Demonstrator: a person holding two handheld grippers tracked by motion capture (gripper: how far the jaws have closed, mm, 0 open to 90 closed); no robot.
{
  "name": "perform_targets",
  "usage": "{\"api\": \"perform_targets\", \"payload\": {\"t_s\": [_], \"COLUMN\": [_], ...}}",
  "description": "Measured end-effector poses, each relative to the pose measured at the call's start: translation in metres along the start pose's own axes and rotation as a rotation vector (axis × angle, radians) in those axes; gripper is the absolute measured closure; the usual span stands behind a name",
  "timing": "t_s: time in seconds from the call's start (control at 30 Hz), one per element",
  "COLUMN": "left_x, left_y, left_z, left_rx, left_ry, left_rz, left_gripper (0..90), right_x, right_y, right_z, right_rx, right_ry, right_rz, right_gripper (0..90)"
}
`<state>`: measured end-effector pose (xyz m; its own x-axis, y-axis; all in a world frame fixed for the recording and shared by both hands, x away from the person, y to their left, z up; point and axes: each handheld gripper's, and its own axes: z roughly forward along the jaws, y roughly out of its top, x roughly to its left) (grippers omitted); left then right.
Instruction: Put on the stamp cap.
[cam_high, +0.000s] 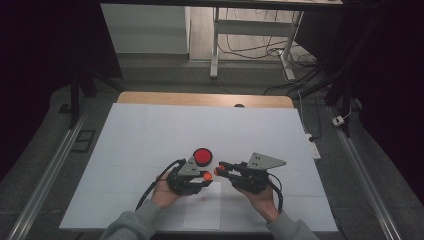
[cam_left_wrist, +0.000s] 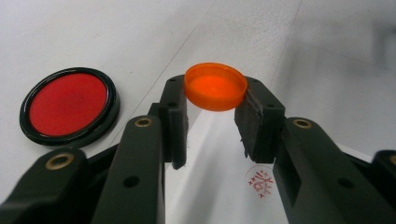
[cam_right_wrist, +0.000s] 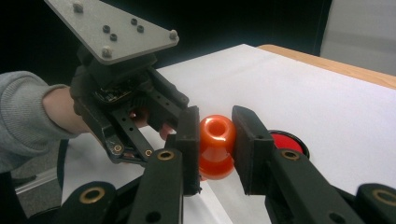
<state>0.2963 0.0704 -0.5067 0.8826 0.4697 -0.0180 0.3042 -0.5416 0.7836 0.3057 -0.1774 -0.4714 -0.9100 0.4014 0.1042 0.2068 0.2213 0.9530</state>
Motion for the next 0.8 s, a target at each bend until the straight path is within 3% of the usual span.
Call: {"api": "perform_targets", "payload": {"t_s": [0.8], "left_x": [-0.003], "left_y": [0.000], "left_z": [0.000], "left_rx": [-0.001], "left_ry": [-0.002], "left_rz": [0.011], "left_gripper": [64.3], "right_x": [0.009], "right_y": [-0.002], "right_z": [0.017], "right_rx": [0.019], "right_ry": [0.037], "right_rz": [-0.007], "right_gripper": [72.4]}}
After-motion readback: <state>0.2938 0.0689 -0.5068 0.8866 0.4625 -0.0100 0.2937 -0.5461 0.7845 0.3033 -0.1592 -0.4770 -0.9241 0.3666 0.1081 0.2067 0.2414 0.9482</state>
